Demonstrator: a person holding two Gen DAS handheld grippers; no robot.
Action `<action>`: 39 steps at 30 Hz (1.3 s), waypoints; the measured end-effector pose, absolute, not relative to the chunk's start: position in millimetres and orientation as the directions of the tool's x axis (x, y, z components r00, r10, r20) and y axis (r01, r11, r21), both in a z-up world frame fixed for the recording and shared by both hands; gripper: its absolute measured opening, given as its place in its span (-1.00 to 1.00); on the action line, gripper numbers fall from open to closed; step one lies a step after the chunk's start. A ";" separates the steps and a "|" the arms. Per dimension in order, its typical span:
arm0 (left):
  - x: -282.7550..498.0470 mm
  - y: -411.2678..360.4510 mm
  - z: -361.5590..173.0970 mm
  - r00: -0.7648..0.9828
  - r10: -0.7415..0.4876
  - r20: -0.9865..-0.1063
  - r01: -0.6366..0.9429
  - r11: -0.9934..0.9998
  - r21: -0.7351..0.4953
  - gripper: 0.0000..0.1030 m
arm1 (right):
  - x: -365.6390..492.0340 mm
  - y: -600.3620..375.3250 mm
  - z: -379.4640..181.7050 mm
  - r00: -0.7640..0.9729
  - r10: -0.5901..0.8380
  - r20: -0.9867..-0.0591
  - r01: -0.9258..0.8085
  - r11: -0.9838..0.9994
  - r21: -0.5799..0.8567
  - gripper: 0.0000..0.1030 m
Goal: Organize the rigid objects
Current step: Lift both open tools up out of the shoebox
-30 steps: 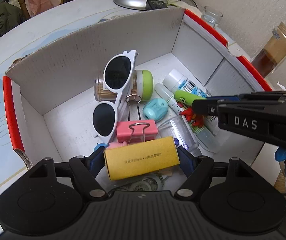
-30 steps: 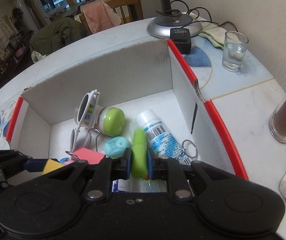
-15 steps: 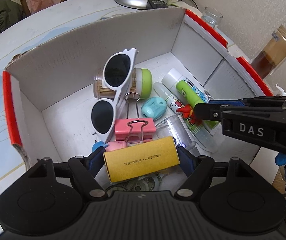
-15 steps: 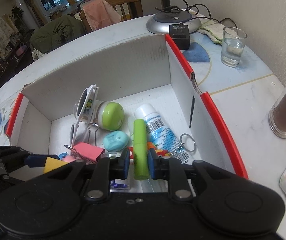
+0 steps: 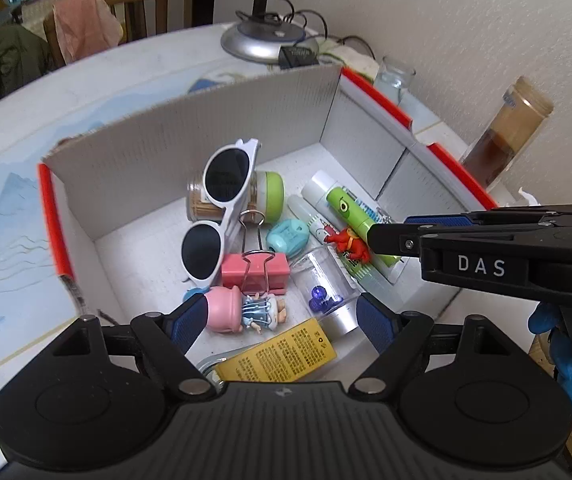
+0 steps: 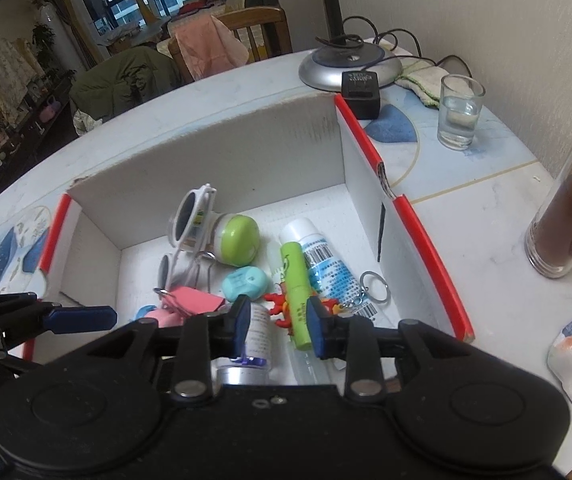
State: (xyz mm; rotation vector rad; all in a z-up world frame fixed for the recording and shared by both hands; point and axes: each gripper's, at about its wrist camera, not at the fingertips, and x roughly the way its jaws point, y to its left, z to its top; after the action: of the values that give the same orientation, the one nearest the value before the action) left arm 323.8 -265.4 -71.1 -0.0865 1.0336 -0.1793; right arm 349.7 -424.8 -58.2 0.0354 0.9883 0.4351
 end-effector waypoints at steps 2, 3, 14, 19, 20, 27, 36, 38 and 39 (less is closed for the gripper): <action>317.4 -262.5 -66.4 0.516 -0.188 -0.836 0.104 0.982 -0.156 0.58 | 345.0 -426.5 -54.1 0.477 0.379 -0.793 -0.344 0.911 0.229 -0.35; 314.3 -260.6 -64.0 0.526 -0.185 -0.830 0.099 0.983 -0.156 0.58 | 341.6 -426.9 -51.9 0.481 0.383 -0.789 -0.348 0.909 0.229 -0.34; 270.4 -244.3 -27.0 0.685 -0.128 -0.717 0.065 0.991 -0.116 0.58 | 306.2 -433.6 -25.5 0.542 0.418 -0.729 -0.375 0.897 0.235 0.23; 259.3 -237.2 -11.9 0.724 -0.127 -0.678 0.059 0.991 -0.122 0.58 | 292.1 -437.1 -12.9 0.564 0.447 -0.694 -0.388 0.886 0.255 0.34; 256.8 -236.1 -9.4 0.730 -0.126 -0.672 0.059 0.991 -0.122 0.58 | 289.0 -436.7 -10.1 0.570 0.453 -0.685 -0.393 0.883 0.256 0.36; 240.9 -227.3 2.8 0.762 -0.121 -0.636 0.055 0.991 -0.123 0.60 | 263.9 -435.8 7.4 0.624 0.491 -0.608 -0.439 0.864 0.247 0.71; 223.6 -217.6 9.8 0.790 -0.120 -0.601 0.039 0.988 -0.147 0.82 | 244.0 -438.6 14.9 0.653 0.511 -0.559 -0.456 0.855 0.248 0.99; 220.1 -219.1 11.1 0.795 -0.114 -0.596 0.041 0.990 -0.135 1.00 | 238.3 -440.2 16.0 0.666 0.504 -0.549 -0.449 0.859 0.245 0.99; 217.9 -219.7 11.7 0.798 -0.116 -0.591 0.046 0.990 -0.133 1.00 | 236.1 -440.6 16.7 0.671 0.502 -0.545 -0.447 0.861 0.242 0.99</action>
State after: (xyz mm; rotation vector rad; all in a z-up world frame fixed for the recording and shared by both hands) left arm 217.9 -219.7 11.7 -0.1139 0.6411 -0.0872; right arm 236.1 -440.6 16.7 0.0906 0.6408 0.5355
